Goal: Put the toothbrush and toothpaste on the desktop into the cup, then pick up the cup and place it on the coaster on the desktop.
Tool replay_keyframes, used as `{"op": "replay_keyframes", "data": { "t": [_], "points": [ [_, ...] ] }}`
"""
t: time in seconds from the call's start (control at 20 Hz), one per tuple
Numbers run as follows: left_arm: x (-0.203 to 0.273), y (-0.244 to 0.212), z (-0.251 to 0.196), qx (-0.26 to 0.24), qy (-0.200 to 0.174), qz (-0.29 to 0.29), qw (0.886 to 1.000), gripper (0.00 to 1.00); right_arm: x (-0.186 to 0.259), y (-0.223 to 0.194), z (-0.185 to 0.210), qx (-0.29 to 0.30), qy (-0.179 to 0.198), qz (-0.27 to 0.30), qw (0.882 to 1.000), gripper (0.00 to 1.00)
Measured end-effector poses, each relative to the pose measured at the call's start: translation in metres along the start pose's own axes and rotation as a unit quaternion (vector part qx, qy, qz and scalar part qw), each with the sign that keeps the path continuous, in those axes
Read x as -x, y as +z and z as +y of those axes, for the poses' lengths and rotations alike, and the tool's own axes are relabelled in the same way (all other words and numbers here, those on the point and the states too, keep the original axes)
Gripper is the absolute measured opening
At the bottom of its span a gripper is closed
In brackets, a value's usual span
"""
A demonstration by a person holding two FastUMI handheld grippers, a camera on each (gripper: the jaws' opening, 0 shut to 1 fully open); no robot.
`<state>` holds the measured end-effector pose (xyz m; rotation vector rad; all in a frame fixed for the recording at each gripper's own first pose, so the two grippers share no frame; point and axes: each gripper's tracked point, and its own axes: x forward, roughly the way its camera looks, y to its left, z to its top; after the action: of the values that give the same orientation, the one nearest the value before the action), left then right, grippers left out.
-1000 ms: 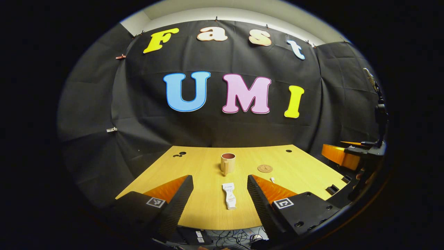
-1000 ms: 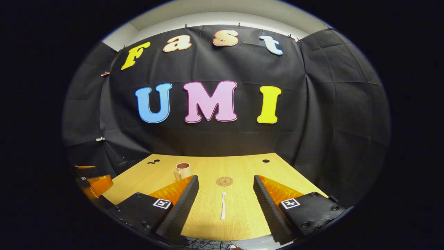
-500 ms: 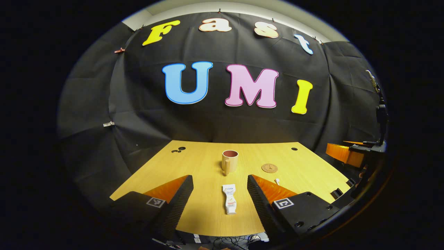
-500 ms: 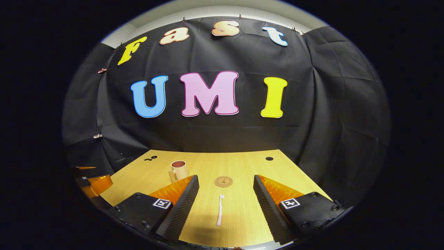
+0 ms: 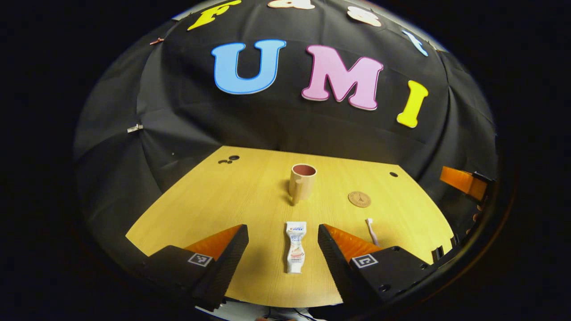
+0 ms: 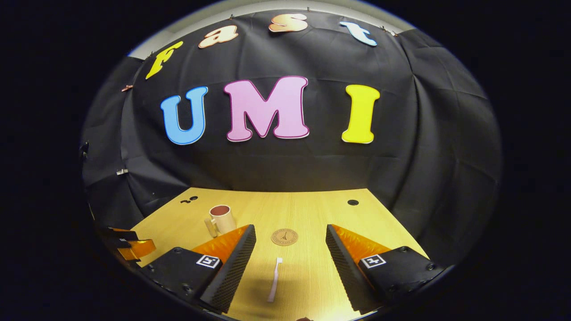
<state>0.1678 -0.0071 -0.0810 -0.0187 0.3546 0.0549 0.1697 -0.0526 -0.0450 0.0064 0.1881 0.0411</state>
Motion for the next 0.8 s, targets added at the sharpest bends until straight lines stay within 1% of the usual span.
{"op": "replay_keyframes", "data": {
  "t": [0.15, 0.35, 0.45, 0.55, 0.8],
  "points": [
    [-0.03, -0.017, -0.008, -0.006, 0.004, 0.044, 0.999, 0.98, -0.022, -0.006, -0.013, -0.001, 0.006, 0.018, 1.0, 0.97],
    [-0.067, -0.046, -0.019, -0.013, 0.007, 0.102, 0.995, 0.98, -0.051, -0.017, -0.029, 0.004, 0.013, 0.04, 0.999, 0.97],
    [-0.085, -0.062, -0.026, -0.014, 0.004, 0.136, 0.991, 0.98, -0.064, -0.028, -0.036, 0.003, 0.019, 0.056, 0.998, 0.98],
    [-0.099, -0.082, -0.028, -0.02, 0.006, 0.181, 0.983, 0.98, -0.076, -0.035, -0.042, -0.001, 0.023, 0.071, 0.997, 0.97],
    [-0.129, -0.107, -0.024, -0.022, 0.021, 0.231, 0.972, 0.97, -0.097, -0.05, -0.056, -0.009, 0.028, 0.095, 0.995, 0.98]
  ]
}}
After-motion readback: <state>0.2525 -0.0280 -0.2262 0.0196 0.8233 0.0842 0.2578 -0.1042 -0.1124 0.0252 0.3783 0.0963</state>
